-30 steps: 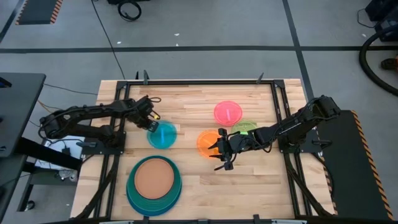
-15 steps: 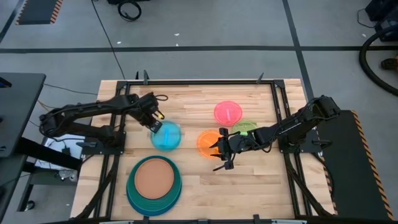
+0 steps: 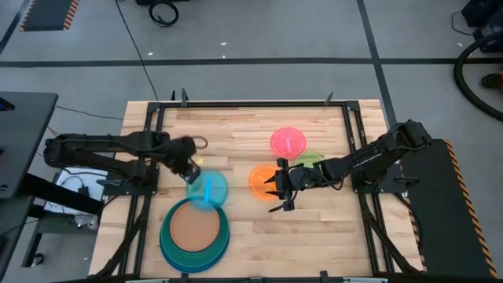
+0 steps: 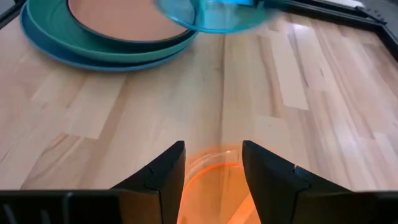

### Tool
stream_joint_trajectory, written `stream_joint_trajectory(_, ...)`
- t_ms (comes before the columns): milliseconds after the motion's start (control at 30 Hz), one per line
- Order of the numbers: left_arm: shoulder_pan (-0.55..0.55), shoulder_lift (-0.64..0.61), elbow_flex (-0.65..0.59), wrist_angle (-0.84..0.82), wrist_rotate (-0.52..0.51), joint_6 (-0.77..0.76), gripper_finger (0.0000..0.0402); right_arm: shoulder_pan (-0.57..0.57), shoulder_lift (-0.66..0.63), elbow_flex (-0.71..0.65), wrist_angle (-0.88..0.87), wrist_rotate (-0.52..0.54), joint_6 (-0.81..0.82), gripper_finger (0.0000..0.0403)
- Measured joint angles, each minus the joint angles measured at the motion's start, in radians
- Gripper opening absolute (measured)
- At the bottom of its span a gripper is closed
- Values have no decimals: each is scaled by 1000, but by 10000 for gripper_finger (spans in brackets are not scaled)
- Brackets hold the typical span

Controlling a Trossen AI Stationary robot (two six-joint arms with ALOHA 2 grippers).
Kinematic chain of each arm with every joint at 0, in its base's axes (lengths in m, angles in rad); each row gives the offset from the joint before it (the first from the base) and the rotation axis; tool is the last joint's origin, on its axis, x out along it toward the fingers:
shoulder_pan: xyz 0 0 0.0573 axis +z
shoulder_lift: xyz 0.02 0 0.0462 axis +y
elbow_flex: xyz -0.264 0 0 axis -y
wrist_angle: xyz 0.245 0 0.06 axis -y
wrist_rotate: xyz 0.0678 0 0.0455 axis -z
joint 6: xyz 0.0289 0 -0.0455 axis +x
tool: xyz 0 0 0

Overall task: Stack plastic plates
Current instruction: Stack the light blue plate on top of the orange plate

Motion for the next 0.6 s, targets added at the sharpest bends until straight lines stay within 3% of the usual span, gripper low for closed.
stream_joint_trajectory(167,-201,1,0,6,-2,-164,5,-13,0,0,-1,0,-12,169)
stream_joint_trajectory(367,-433,2,0,7,-82,-367,6,-18,0,0,2,-8,-30,169)
stream_joint_trajectory(600,-587,70,-6,9,-119,-497,6,-18,0,0,31,-35,-33,169)
